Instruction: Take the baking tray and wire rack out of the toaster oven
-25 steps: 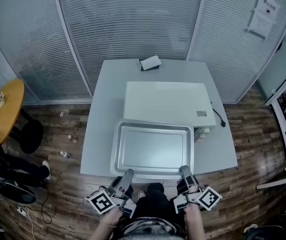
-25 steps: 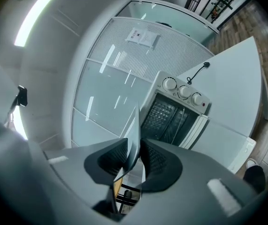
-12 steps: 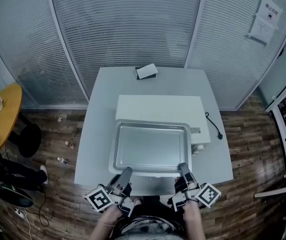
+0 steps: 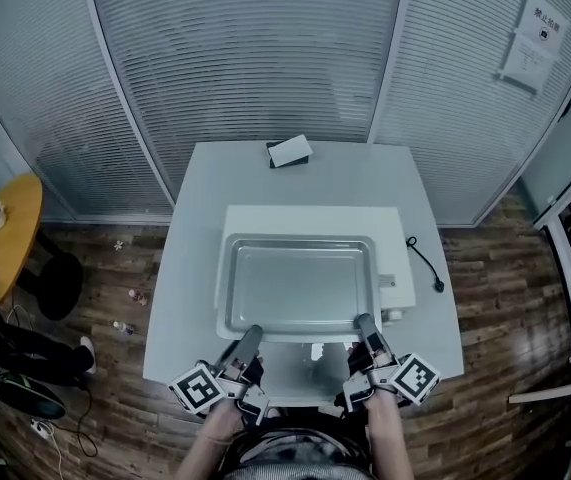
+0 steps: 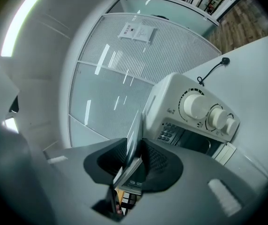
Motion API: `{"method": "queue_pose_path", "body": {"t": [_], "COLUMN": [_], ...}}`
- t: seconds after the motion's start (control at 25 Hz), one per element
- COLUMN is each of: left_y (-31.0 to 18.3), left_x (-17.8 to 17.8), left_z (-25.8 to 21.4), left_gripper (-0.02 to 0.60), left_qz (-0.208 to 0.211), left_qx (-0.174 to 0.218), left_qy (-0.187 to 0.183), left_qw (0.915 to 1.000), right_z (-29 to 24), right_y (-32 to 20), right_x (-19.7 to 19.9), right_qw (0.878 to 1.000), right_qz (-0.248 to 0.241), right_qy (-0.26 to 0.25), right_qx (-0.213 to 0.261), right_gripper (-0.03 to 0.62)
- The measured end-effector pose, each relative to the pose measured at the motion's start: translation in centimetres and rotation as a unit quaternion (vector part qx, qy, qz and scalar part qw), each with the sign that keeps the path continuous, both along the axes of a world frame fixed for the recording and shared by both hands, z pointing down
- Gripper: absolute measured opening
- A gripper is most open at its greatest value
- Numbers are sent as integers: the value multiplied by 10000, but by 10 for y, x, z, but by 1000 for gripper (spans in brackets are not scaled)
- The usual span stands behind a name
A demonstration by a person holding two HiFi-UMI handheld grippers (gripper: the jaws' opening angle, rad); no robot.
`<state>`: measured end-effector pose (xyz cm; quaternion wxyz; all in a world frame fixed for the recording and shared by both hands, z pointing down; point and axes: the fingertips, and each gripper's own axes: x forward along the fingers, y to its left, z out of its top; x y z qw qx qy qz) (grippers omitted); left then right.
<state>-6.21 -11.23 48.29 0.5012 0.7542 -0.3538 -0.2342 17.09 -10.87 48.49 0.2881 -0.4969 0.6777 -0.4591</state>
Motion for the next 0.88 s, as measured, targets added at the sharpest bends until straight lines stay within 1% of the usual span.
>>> {"method": "queue_pose_path", "body": {"t": [0.16, 0.24, 0.28, 0.32, 0.4, 0.44, 0.48, 0.52, 0.56, 0.6, 0.64, 0.68, 0.72, 0.76, 0.8, 0.84, 0.88], "left_y": [-10, -11, -12, -11, -9, -7, -4, -2, 2, 5, 9, 12, 15, 16, 17, 16, 16], "left_x": [2, 3, 2, 1, -4, -8, -14, -21, -26, -30, -33, -36, -37, -39, -41, -42, -42], "left_z": [-2, -4, -6, -6, -6, -7, -8, -9, -11, -14, -16, -17, -18, -19, -20, -20, -19], "left_gripper": [126, 130, 137, 151, 227, 252, 272, 282, 292, 295, 295, 306, 311, 311, 311, 324, 325], "left_qz": [-65, -81, -88, -107, -211, -296, -396, -490, -548, -557, -520, -466, -423, -398, -373, -321, -236], "left_qx": [12, 96, 155, 215, 351, 459, 611, 815, 1073, 1363, 1643, 1887, 2096, 2272, 2415, 2524, 2590], "left_qy": [78, 79, 23, -88, -476, -755, -1085, -1468, -1903, -2381, -2878, -3355, -3780, -4141, -4441, -4694, -4916], "left_qw": [9999, 9999, 9998, 9997, 9980, 9956, 9914, 9846, 9743, 9600, 9421, 9218, 9008, 8805, 8620, 8455, 8311], "right_z": [-4, -12, -15, -18, -20, -18, -17, -17, -19, -22, -26, -29, -32, -34, -35, -36, -36], "right_y": [-9, -11, -11, -10, -3, 2, 8, 14, 19, 24, 28, 31, 33, 35, 36, 36, 35], "right_x": [1, -3, -6, -10, -14, -12, -9, -7, -5, -4, -4, -3, -4, -5, -8, -12, -15], "right_qw": [10000, 9995, 9990, 9984, 9970, 9954, 9923, 9873, 9808, 9731, 9641, 9530, 9389, 9220, 9047, 8898, 8788], "right_qz": [-9, -125, -205, -282, -373, -357, -316, -282, -268, -262, -245, -214, -187, -183, -204, -243, -291], "right_qy": [31, 90, 125, 183, 487, 770, 1125, 1503, 1865, 2202, 2535, 2897, 3304, 3727, 4111, 4407, 4612], "right_qx": [64, 275, 376, 444, 467, 434, 408, 430, 510, 626, 748, 858, 952, 1034, 1102, 1155, 1188], "right_gripper": [106, 109, 117, 143, 260, 290, 304, 321, 330, 331, 338, 344, 347, 353, 354, 354, 354]}}
